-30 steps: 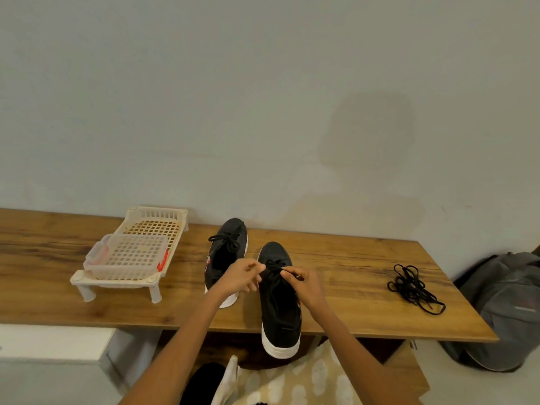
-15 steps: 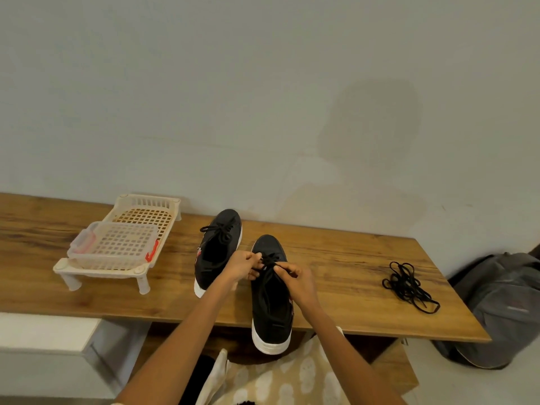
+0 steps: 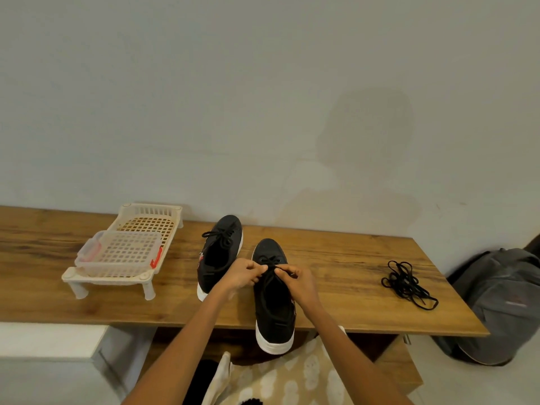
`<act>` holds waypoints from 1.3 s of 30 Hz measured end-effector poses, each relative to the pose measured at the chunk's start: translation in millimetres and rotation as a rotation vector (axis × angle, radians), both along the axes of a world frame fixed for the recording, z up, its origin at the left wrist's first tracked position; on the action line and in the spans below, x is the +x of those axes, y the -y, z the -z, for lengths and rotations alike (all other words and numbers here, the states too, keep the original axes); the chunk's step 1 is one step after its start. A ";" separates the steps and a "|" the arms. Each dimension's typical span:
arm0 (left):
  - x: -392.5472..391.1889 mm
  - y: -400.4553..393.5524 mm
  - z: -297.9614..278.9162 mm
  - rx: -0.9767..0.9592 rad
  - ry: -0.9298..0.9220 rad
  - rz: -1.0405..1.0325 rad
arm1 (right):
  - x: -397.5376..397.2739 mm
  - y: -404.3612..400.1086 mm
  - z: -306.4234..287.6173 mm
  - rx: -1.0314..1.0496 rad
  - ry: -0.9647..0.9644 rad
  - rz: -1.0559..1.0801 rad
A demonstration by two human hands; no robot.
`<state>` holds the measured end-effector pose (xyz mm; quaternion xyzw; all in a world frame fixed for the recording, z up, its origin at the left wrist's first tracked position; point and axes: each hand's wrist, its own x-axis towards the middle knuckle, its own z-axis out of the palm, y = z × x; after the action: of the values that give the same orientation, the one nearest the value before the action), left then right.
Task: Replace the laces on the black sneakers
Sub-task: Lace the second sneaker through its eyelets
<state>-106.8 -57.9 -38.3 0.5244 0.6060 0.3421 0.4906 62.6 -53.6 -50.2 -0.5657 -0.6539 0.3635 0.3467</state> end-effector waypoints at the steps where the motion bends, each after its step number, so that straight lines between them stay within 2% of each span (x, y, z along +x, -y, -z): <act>1: -0.2 0.4 -0.7 0.001 -0.003 0.003 | -0.1 0.0 -1.1 -0.002 0.005 -0.004; 3: -0.3 5.0 -1.8 0.061 -0.046 0.000 | -0.3 0.6 -4.4 -0.019 0.002 0.008; 5: -2.6 14.2 -1.1 0.215 -0.151 0.034 | 0.0 0.0 -5.1 -0.047 -0.033 0.022; 8: -8.3 24.4 -1.3 0.422 -0.272 0.202 | -0.2 -0.2 -8.5 -0.076 -0.058 0.005; 13: -12.2 20.7 -7.4 0.517 -0.547 0.370 | -0.2 -2.1 -11.1 -0.114 -0.064 -0.009; 19: -7.4 20.2 -17.9 0.540 -0.705 0.446 | 0.1 -6.2 -7.7 -0.121 -0.049 -0.003; 22: -4.5 22.3 -23.3 0.515 -0.694 0.488 | 0.2 -6.8 -6.6 -0.105 -0.030 -0.011; 30: -6.6 25.3 -44.7 0.422 -0.515 0.612 | 1.5 -7.4 -6.8 -0.086 0.032 -0.021; 34: -2.0 24.8 -40.3 0.382 -0.409 0.507 | 1.8 -7.6 -3.8 -0.102 -0.005 -0.009; 36: 0.0 21.4 -33.7 0.411 -0.454 0.396 | 1.9 -9.2 -0.5 -0.118 -0.025 -0.009; 39: 0.2 10.6 -27.7 0.445 -0.644 0.312 | 3.5 -12.5 -0.2 -0.122 -0.039 -0.012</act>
<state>-106.6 -68.5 -10.5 0.7833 0.5529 0.2048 0.1968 66.1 -41.1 -50.0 -0.5746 -0.6272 0.4157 0.3218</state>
